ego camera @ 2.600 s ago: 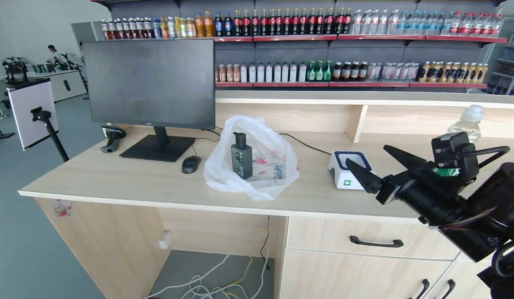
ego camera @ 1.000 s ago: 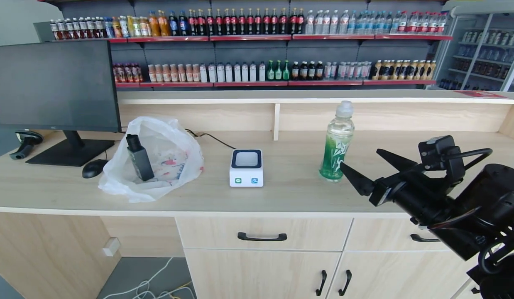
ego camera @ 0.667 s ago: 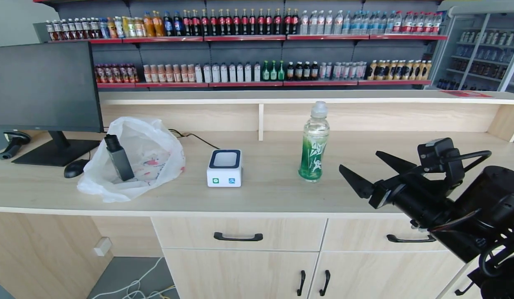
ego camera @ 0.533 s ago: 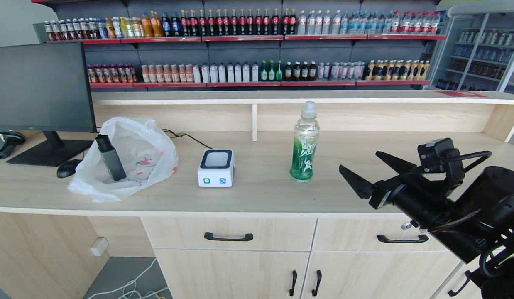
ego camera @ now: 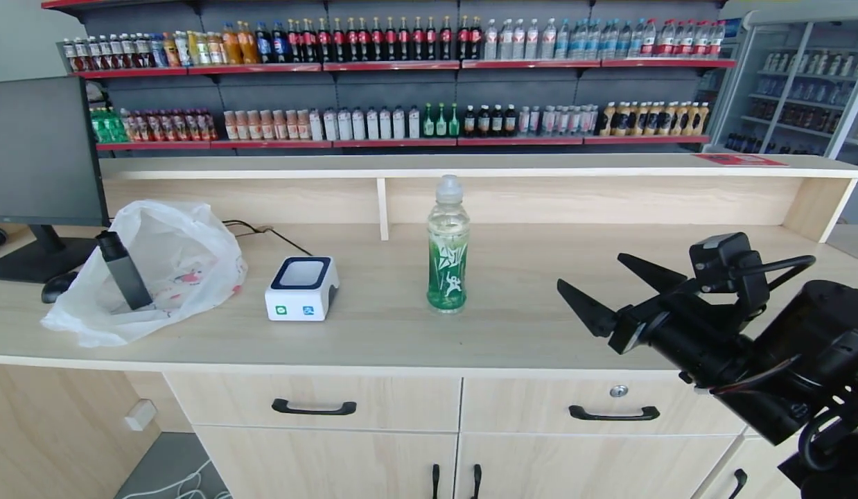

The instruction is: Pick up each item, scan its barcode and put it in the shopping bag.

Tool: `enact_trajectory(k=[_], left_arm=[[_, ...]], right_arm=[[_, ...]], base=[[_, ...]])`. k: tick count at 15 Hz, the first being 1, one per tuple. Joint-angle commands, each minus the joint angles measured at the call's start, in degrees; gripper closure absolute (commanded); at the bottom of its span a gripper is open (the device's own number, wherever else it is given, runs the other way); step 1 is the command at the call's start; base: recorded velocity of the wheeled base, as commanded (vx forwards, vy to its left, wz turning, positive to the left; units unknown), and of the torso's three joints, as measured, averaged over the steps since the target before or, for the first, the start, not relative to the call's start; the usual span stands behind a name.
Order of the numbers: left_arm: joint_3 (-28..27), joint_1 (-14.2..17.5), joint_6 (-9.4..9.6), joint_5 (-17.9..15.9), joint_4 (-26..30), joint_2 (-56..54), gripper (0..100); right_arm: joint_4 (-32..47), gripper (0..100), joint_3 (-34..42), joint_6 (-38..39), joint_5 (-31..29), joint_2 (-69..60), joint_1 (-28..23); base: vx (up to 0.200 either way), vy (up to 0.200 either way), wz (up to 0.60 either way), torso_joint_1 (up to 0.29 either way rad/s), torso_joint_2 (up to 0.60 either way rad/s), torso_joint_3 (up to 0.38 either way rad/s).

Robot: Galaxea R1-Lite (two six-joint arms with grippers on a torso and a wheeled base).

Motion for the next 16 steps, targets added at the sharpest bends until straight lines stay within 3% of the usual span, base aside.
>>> enact_trajectory(k=[1,3,6,14,16], left_arm=[[0.0,0.0,0.02,0.0,0.0,0.0,0],[0.0,0.0,0.02,0.0,0.0,0.0,0],[0.0,0.0,0.02,0.0,0.0,0.0,0],[0.0,0.0,0.2,0.0,0.0,0.0,0],[0.0,0.0,0.11,0.1,0.0,0.0,0]], right_arm=[[0.0,0,0.0,0.0,0.0,0.3,0.1],[0.0,0,0.0,0.0,0.0,0.5,0.1],[0.0,0,0.0,0.0,0.0,0.6,0.1],[0.0,0,-0.1,0.0,0.0,1.1,0.1],[0.0,0,-0.2,0.0,0.0,1.4,0.1]], base=[[0.0,0.0,0.0,0.0,0.0,0.0],[0.0,0.0,0.0,0.0,0.0,0.0],[0.2,0.0,0.0,-0.012,0.0,0.001],[0.0,0.0,0.0,0.0,0.0,0.0],[0.0,0.2,0.0,-0.01,0.0,0.002]])
